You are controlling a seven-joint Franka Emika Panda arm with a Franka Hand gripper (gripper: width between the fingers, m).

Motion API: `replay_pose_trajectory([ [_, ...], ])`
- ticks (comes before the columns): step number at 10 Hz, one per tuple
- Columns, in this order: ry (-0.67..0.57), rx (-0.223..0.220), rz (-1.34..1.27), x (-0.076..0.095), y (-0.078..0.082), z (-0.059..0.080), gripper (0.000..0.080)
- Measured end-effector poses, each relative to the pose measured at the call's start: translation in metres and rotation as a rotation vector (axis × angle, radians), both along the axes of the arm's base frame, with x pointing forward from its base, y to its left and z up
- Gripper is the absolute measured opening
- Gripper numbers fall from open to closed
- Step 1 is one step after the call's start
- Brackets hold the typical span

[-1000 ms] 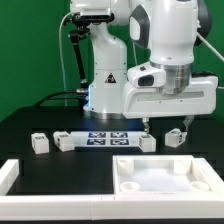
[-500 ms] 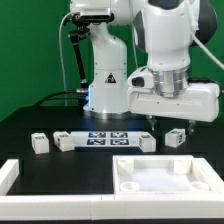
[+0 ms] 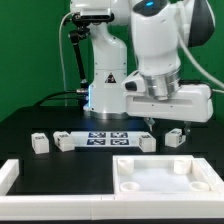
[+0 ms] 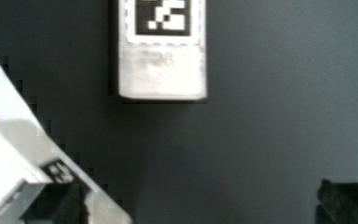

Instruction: Assemble square table

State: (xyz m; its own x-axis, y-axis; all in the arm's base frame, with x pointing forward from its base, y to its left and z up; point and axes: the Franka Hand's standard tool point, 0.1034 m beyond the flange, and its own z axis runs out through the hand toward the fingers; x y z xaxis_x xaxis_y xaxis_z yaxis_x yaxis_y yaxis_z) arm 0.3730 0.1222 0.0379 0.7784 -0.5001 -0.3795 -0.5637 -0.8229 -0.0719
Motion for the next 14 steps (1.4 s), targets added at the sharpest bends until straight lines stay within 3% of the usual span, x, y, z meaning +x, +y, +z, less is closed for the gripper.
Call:
replay_pose_trajectory([
  [3, 0.192, 0.126, -0.002, -0.008, -0.003, -0.010, 0.0648],
  [6, 0.361, 0.236, 0.016, -0.007, 0.003, -0.008, 0.0648],
  [10, 0.387, 0.251, -0.011, -0.014, 0.005, -0.013, 0.0648],
  [14, 0.439, 0.260, -0.031, -0.037, 0.025, -0.030, 0.0648],
])
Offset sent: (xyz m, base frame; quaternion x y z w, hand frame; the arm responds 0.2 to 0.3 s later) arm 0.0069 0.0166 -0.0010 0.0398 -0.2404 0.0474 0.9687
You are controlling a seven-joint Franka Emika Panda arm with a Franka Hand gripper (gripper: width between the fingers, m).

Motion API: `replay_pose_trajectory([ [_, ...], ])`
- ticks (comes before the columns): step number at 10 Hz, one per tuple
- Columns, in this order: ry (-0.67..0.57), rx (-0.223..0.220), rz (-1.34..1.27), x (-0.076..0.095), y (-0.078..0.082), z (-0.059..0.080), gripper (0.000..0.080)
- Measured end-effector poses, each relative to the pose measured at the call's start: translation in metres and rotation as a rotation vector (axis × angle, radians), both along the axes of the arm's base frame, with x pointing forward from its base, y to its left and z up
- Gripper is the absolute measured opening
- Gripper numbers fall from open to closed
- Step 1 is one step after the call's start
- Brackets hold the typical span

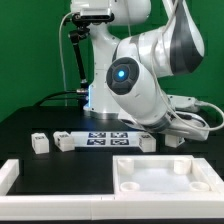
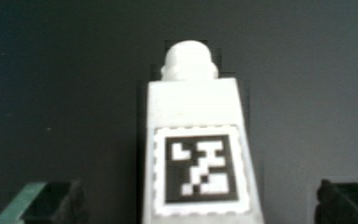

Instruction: Assemble square table

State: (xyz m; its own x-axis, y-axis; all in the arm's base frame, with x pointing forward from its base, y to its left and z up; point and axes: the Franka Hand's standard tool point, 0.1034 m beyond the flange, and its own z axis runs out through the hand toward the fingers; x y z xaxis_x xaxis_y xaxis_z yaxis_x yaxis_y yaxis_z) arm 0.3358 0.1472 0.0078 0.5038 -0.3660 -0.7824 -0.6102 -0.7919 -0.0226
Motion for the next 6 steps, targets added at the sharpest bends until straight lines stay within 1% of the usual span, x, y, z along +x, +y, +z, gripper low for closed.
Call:
replay_pose_trajectory([
  [1, -0.005, 0.001, 0.010, 0.0004, 0.0040, 0.0000, 0.0648],
  [2, -0.006, 0.002, 0.011, 0.0004, 0.0034, -0.0002, 0.0648],
  [3, -0.005, 0.002, 0.011, 0.0002, 0.0033, -0.0003, 0.0522],
  [4, -0.005, 0.002, 0.011, 0.0002, 0.0033, -0.0003, 0.0522],
  [5, -0.005, 0.002, 0.011, 0.0001, 0.0033, -0.0003, 0.0321],
  [6, -0.005, 0.002, 0.011, 0.0001, 0.0033, -0.0003, 0.0287],
])
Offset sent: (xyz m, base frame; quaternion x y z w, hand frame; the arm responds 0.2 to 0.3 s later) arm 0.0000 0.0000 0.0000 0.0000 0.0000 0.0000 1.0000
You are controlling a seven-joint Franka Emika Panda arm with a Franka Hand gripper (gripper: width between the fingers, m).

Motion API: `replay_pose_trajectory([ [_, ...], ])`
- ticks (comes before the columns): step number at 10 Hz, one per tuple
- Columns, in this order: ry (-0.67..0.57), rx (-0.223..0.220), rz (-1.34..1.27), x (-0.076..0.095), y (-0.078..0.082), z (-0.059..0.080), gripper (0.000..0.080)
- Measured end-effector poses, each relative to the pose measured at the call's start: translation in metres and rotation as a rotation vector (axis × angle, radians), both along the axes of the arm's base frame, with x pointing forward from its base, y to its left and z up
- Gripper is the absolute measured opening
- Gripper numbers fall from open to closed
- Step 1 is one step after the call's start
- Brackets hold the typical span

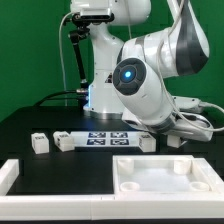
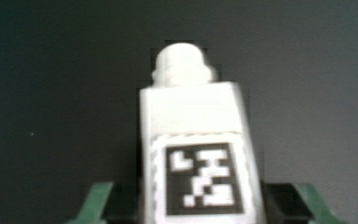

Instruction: Assemble square table

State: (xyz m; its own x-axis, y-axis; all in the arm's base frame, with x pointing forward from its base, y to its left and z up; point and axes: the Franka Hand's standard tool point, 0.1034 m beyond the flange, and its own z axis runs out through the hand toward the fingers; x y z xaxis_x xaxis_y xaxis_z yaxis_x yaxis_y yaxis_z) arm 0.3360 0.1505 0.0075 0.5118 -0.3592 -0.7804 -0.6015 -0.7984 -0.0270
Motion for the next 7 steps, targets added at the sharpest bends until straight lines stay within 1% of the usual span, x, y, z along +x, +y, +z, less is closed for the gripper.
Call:
replay_pose_trajectory([
  [5, 0.000, 0.000, 0.000, 0.000, 0.000, 0.000, 0.0287],
  [6, 0.000, 0.002, 0.005, 0.001, -0.001, 0.003, 0.0287],
  [7, -0.005, 0.010, 0.037, 0.011, -0.011, 0.021, 0.0288],
])
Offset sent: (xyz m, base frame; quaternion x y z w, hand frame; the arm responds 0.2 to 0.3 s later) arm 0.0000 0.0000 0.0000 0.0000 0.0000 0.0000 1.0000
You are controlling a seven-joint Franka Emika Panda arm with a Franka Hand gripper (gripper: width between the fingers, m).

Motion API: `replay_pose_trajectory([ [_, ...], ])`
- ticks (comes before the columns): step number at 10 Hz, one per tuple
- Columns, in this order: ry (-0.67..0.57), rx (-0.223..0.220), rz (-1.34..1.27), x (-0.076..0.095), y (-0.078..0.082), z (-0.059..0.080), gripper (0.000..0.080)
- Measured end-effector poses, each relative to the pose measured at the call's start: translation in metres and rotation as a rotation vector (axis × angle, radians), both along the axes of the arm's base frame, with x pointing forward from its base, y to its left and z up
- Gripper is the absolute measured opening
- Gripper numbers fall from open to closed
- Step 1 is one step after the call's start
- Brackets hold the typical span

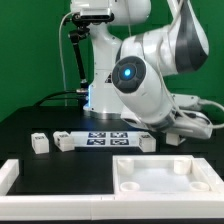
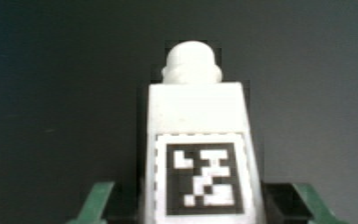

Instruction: Assemble square table

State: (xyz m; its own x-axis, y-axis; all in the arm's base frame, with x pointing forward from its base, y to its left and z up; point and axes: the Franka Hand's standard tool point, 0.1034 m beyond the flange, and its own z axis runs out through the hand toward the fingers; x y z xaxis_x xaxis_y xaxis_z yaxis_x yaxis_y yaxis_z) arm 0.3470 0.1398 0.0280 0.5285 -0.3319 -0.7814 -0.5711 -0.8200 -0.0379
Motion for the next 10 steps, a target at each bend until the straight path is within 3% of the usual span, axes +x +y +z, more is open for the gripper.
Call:
replay_pose_trajectory([
  [3, -0.123, -0.010, 0.022, 0.043, -0.035, 0.065, 0.0288],
  [4, -0.138, -0.018, 0.019, 0.044, -0.037, 0.071, 0.0288],
  [6, -0.237, -0.073, 0.018, 0.048, -0.035, 0.067, 0.0290],
  [8, -0.412, -0.167, 0.033, 0.059, -0.039, 0.055, 0.0290],
  [9, -0.469, -0.189, 0.086, 0.075, -0.045, 0.065, 0.0290],
  [10, -0.554, -0.214, 0.123, 0.107, -0.055, 0.090, 0.0290],
])
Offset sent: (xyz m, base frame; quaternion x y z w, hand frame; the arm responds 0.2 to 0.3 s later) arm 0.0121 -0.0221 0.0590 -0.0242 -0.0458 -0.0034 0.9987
